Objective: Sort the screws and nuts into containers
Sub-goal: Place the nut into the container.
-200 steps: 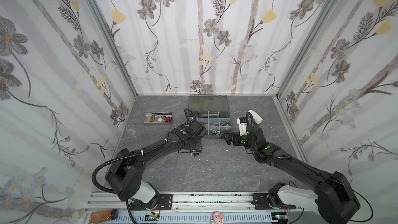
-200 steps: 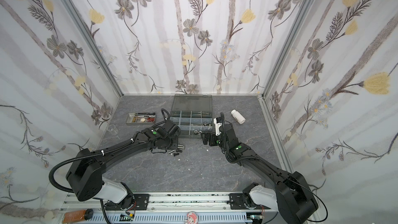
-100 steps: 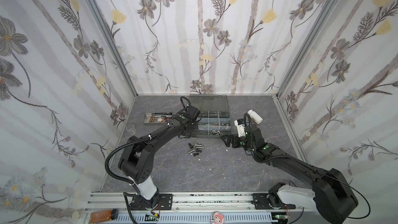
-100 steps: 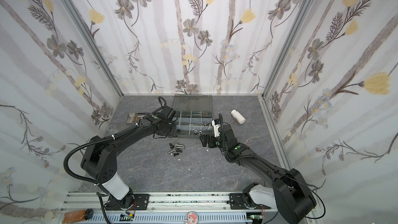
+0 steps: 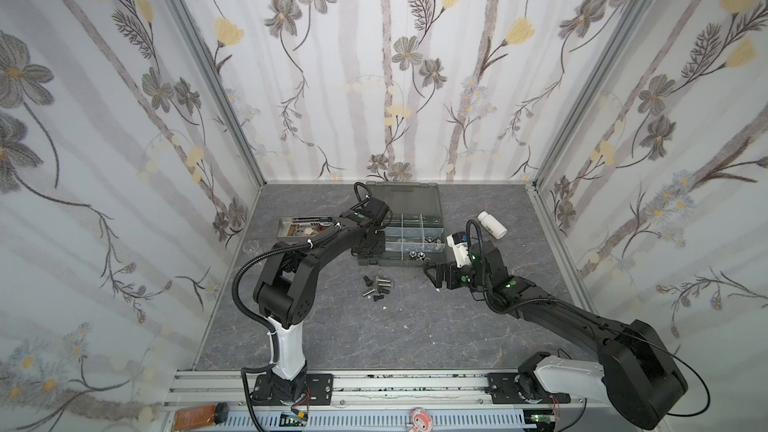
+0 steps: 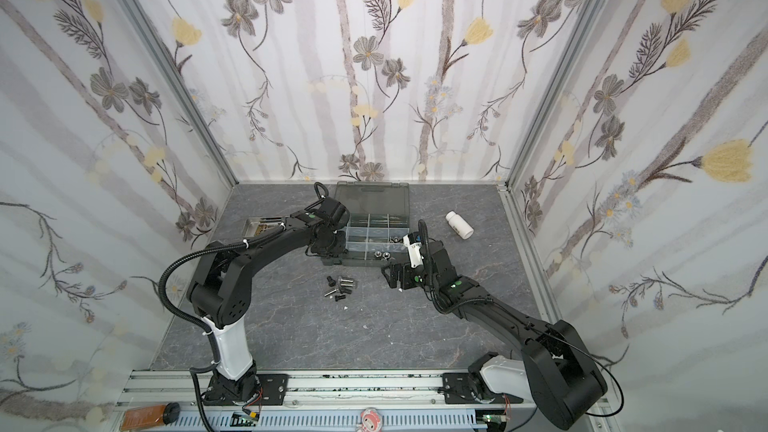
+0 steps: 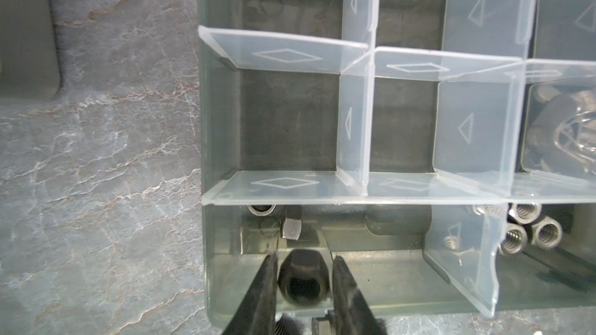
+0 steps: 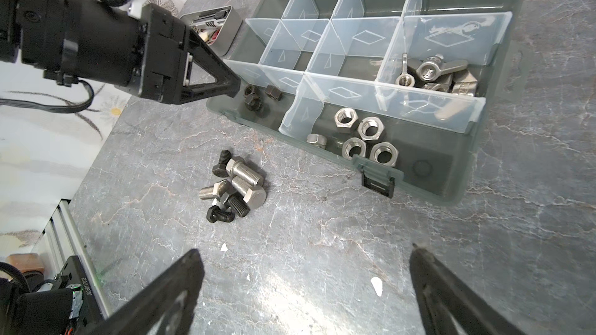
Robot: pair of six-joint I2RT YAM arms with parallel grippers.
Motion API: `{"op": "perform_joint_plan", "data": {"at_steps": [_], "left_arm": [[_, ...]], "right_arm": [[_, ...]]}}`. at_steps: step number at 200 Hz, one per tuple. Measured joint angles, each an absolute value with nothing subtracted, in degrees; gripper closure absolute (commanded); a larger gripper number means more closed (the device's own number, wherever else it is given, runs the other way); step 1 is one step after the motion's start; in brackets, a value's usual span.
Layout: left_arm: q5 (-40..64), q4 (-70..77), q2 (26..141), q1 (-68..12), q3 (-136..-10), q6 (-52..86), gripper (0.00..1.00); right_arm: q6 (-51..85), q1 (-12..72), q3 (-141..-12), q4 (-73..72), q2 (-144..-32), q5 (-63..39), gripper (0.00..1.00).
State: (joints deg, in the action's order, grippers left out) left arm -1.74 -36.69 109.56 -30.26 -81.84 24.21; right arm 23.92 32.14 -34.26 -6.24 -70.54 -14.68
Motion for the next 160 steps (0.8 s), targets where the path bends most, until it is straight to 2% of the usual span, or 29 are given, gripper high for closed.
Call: {"op": "perform_joint_plan", "data": {"at_steps": [15,67,89,128,160], "left_arm": [[-1.41,-36.62,110.1,-30.26,-82.19,24.21,0.49],[-0.82,-36.18,110.39,-30.26,-82.83,24.16,0.33],[-0.82,-36.23,108.42,-30.26,-82.81,24.14,0.29],[-1.26,-35.2,101.36,-30.26,-80.99,23.99,0.24],[-1.28,-33.85,94.24,-30.26,-77.52,24.03,0.14]], "right_arm": [[23.92,32.14,-34.22,-6.24,-70.65,-14.66,0.0],[23.38,32.71,-34.98,-4.73,-70.78,-13.3,0.0],[22.83,33.12,-35.46,-2.76,-70.08,-12.51,0.01],[21.41,34.94,-38.57,0.69,-69.14,-11.09,0.19],[20.84,38.35,-41.06,3.97,-68.71,-8.25,0.33]]}}
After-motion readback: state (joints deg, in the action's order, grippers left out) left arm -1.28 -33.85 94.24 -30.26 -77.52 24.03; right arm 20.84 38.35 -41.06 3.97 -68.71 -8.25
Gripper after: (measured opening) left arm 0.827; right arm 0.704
